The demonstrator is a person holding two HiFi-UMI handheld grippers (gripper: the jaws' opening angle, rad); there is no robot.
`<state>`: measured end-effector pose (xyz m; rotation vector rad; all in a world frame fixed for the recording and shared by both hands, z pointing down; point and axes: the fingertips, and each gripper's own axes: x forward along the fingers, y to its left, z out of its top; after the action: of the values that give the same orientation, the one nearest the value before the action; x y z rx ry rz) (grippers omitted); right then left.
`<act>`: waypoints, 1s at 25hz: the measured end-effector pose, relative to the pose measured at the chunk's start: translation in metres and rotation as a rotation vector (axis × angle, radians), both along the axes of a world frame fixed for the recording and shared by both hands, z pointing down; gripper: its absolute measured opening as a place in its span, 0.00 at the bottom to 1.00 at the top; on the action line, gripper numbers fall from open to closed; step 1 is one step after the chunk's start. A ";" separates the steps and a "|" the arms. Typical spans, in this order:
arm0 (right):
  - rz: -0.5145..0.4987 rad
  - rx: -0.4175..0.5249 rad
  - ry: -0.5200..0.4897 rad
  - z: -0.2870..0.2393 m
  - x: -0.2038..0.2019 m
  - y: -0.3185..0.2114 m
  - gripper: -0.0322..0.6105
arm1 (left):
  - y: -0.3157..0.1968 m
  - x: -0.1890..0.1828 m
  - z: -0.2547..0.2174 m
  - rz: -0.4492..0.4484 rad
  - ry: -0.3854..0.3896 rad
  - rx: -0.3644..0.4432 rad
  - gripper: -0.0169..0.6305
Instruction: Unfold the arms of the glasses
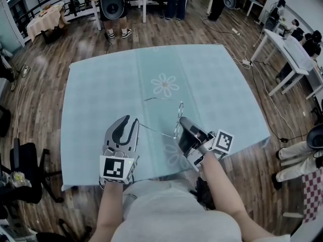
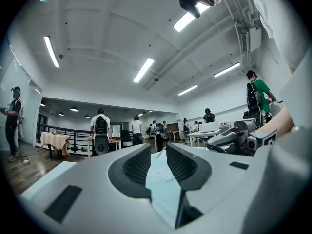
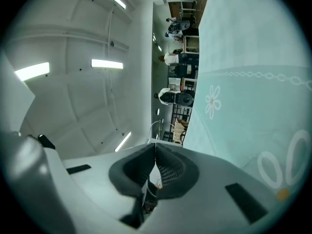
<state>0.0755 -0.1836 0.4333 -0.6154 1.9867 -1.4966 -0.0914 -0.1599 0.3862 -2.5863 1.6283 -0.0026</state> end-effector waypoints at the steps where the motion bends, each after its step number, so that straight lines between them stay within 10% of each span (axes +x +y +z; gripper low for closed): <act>1: 0.025 0.002 0.003 -0.001 0.001 -0.002 0.07 | 0.000 0.000 0.000 -0.005 0.003 0.001 0.19; 25: 0.392 0.039 -0.059 -0.022 0.005 0.003 0.07 | 0.012 0.031 -0.004 -0.076 0.014 -0.002 0.06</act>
<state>0.0805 -0.1806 0.4113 -0.8748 1.7231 -1.2189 -0.0602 -0.1481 0.3824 -2.5290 1.7312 0.0088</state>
